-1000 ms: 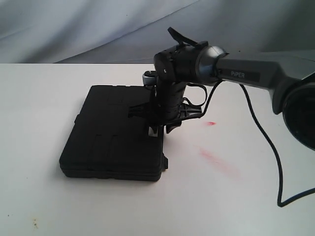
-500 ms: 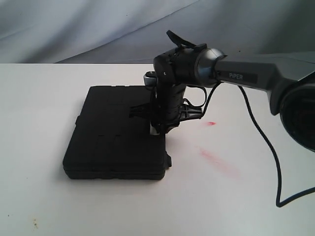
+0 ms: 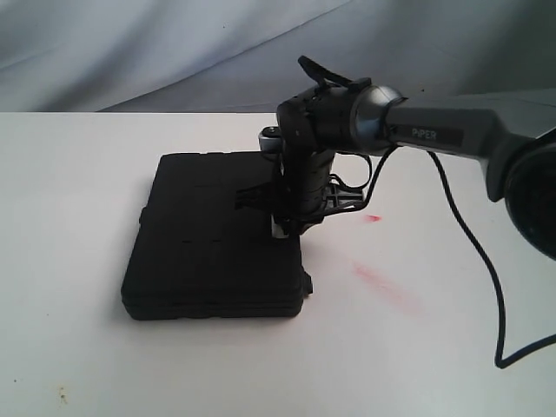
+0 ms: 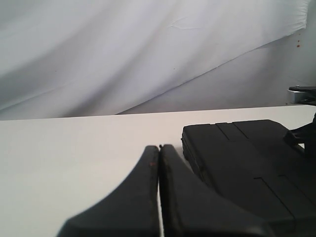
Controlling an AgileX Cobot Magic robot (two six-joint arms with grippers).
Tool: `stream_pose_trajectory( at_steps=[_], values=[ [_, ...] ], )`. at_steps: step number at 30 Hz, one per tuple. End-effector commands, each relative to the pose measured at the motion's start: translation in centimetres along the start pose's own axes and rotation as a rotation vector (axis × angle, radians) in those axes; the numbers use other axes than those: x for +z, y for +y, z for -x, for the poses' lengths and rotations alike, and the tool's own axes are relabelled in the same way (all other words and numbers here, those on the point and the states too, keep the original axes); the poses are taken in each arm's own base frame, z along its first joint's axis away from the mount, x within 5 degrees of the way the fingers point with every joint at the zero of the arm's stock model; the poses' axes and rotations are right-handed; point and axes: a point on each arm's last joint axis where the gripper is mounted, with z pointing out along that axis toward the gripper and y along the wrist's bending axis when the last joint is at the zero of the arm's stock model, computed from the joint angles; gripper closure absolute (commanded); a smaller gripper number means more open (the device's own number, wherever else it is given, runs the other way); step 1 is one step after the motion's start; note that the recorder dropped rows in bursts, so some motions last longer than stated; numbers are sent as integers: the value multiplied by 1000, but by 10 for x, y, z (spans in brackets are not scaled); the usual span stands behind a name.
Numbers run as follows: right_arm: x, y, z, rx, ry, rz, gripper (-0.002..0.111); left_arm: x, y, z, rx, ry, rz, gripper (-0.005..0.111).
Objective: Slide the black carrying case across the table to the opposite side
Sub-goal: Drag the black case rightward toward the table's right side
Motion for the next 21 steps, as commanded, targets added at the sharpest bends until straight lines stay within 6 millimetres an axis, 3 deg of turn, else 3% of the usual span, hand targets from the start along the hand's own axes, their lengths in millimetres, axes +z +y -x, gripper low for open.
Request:
stream_pose_trajectory(
  at_steps=[1,12,21],
  values=[
    [-4,-24,-3,-23,-9,-38,108,0,0,0,-6,-8,3,107],
    [-19,-82,-7,29,-12,-70,108,0,0,0,-5,-8,3,107],
    [-15,-124,-13,34,11,-97,108,0,0,0,-5,-8,3,107]
  ],
)
